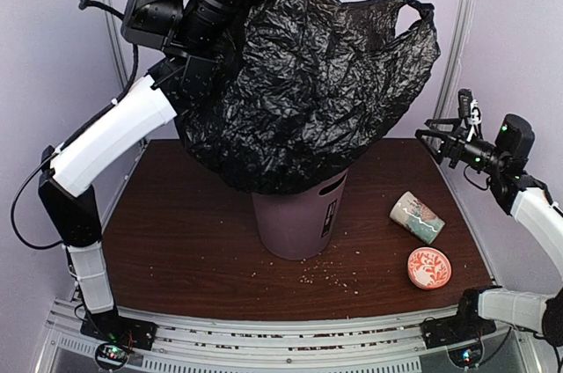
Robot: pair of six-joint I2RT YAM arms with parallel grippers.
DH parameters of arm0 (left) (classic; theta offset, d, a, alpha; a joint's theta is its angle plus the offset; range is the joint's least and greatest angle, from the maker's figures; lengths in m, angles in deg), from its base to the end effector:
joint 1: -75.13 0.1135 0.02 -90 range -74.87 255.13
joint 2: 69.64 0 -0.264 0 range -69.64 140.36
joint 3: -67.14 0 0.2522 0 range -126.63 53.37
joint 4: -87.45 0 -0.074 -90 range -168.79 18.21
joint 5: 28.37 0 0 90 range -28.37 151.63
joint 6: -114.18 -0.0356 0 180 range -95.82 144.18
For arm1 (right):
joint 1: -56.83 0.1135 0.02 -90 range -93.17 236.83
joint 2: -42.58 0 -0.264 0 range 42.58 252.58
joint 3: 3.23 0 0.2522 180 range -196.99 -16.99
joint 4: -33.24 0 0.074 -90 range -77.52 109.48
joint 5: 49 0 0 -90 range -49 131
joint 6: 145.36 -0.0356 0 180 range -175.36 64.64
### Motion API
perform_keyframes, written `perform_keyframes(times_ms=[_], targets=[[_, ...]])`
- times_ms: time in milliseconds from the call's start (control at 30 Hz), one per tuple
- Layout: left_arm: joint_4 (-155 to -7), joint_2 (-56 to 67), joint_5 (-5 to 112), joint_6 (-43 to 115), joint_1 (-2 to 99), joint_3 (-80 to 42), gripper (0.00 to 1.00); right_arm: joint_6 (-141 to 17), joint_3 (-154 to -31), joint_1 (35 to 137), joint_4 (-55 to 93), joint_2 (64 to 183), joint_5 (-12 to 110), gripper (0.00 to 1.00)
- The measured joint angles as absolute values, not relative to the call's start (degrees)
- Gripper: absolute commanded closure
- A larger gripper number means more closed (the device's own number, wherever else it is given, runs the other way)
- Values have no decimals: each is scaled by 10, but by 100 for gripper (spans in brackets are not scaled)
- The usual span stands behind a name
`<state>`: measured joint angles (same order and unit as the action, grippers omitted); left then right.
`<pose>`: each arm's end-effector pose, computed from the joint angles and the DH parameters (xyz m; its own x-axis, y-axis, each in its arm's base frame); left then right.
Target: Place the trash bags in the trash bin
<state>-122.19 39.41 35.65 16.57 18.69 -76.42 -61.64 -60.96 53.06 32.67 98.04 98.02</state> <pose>0.1861 -0.3088 0.6013 0.6063 -0.6986 -0.3800 0.7813 0.4341 0.4485 0.2172 0.0156 0.3437 -0.0582 0.0635 -0.9963 -0.7993 0.5949 0.0846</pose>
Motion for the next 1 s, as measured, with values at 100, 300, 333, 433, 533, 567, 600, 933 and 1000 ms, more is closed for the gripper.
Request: perform_keyframes(times_ms=[100,300,333,433,533,567,600,933,1000], targets=[[-1265,417,365,169,216,-781,100,-618,-609,531,335,971,1000,25],[-1337,506,400,192,252,-876,100,-613,-609,530,331,974,1013,25],[-1348,513,404,195,254,-877,100,-612,-609,531,330,974,1013,25],[-1364,524,414,200,254,-878,100,-608,-609,531,329,974,1013,25],[-1376,524,425,200,254,-880,100,-600,-609,531,324,974,1013,25],[-1379,523,427,199,254,-882,100,-597,-609,531,321,974,1013,25],[-1381,522,429,199,254,-885,100,-596,-609,531,321,974,1012,25],[-1421,522,397,264,253,-917,100,-581,-609,530,307,976,998,25],[-1428,523,375,284,247,-916,100,-580,-609,530,305,976,995,25]])
